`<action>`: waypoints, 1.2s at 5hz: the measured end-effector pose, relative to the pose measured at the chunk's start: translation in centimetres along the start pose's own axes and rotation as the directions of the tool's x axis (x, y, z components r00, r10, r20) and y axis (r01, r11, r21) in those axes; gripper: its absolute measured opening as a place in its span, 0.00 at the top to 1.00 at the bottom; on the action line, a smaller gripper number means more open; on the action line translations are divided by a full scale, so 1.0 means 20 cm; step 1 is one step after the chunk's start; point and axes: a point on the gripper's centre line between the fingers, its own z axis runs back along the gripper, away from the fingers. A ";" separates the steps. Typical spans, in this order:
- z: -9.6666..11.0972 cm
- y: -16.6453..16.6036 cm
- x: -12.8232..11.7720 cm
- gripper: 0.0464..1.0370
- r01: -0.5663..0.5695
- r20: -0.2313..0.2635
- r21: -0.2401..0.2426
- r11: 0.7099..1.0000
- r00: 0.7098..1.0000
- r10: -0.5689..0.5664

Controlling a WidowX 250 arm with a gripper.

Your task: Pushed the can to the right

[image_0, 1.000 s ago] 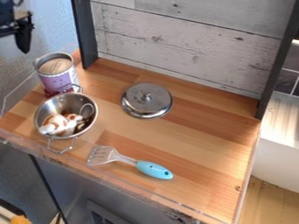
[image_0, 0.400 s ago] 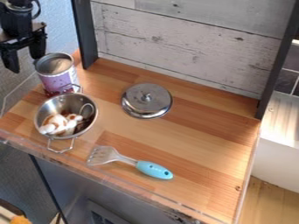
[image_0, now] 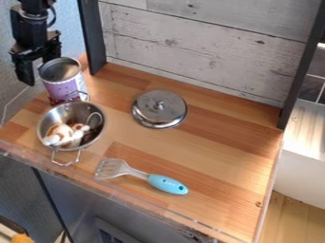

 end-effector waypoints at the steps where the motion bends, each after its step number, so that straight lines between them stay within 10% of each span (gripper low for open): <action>1: -0.02 -0.03 -0.05 0.04 -0.011 -0.015 0.003 1.000 1.000 0.011; 6: 0.02 -0.13 -0.35 0.04 -0.046 -0.085 -0.046 0.998 0.995 0.042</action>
